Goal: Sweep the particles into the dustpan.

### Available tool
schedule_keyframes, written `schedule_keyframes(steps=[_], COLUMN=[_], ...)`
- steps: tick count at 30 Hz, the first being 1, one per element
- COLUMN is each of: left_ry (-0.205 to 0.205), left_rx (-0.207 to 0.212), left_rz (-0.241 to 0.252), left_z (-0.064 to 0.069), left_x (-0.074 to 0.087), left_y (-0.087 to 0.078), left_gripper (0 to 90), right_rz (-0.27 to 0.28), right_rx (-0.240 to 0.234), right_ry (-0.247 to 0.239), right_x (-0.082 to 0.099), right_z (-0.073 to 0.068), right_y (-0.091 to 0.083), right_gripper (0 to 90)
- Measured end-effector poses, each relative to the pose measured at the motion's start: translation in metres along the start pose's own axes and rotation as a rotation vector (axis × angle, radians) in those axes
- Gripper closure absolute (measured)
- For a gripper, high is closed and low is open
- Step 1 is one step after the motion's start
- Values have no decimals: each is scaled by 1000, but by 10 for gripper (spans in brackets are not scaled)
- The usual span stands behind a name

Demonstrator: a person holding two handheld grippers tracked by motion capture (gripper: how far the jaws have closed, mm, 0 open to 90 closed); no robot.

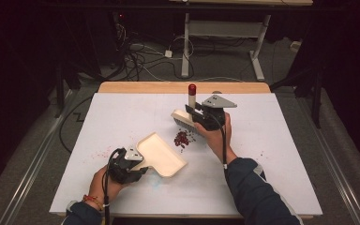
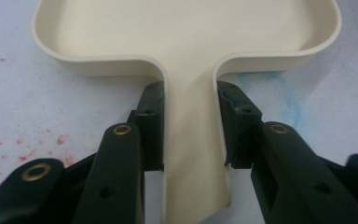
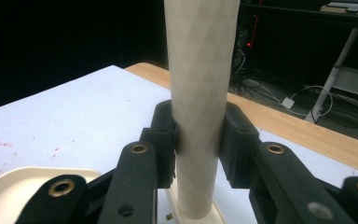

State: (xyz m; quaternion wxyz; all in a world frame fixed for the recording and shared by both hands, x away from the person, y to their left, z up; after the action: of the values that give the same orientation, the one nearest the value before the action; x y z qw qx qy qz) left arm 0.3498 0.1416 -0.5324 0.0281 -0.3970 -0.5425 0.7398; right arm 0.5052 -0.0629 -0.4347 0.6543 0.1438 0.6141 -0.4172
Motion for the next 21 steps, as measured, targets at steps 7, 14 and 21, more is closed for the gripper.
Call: schedule_keyframes(steps=[7, 14, 21], left_ry=[-4, -15, -27], left_rx=[-13, -18, -18], left_rz=[-2, -2, -11], left_z=[5, 9, 9], left_x=[-5, -9, -9], left_y=[5, 10, 17], left_gripper=[637, 637, 637], right_rz=[-16, -27, -30], right_rx=[-7, -5, -28], right_ry=[-15, -23, -37], right_x=[0, 0, -3], right_z=[-15, -32, -51], right_y=[-6, -10, -15], right_gripper=[705, 703, 704])
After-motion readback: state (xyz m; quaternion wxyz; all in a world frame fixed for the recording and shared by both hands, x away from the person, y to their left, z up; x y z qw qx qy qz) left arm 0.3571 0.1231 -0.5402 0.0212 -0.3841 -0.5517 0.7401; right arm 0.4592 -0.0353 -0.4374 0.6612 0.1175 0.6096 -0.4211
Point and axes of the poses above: each handheld gripper's, and its own axes: y roughly forward along the jaws, x roughly out of its underside, z roughly to its right, the point moved 8 cm from there along y, roughly forward along the jaws, and after that the axes turned 10 degrees about -y, right-handed, at the moved point
